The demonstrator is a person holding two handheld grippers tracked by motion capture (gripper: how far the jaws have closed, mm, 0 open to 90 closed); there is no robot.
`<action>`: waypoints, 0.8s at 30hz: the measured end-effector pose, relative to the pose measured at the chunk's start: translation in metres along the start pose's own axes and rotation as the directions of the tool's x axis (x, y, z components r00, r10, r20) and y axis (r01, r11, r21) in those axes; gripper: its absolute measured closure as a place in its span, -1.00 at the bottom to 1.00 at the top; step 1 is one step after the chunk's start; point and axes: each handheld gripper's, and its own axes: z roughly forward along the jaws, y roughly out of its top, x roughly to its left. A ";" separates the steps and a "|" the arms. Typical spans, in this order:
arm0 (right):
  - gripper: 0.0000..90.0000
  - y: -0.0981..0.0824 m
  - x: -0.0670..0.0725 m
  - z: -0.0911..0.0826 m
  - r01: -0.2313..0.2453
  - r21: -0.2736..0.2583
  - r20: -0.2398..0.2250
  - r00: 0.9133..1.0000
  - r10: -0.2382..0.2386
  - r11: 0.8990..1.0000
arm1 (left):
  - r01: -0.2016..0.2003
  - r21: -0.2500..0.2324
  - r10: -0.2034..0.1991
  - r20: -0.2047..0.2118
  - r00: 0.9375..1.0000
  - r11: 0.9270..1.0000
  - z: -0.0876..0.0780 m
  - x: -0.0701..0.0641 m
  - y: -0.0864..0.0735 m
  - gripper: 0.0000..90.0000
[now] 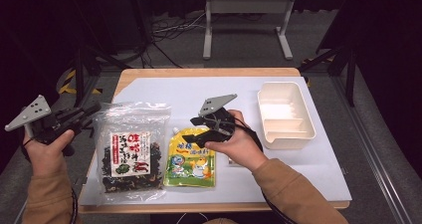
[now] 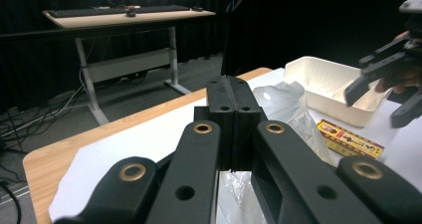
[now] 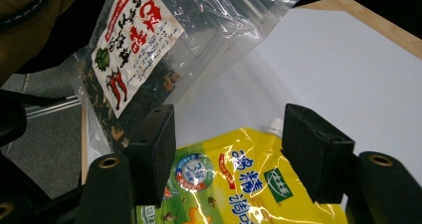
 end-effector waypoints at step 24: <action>-0.08 0.009 -0.006 0.069 -0.085 0.012 -0.101 0.991 0.086 0.996 | -0.016 -0.024 0.016 0.023 1.000 1.000 0.001 -0.004 0.002 1.00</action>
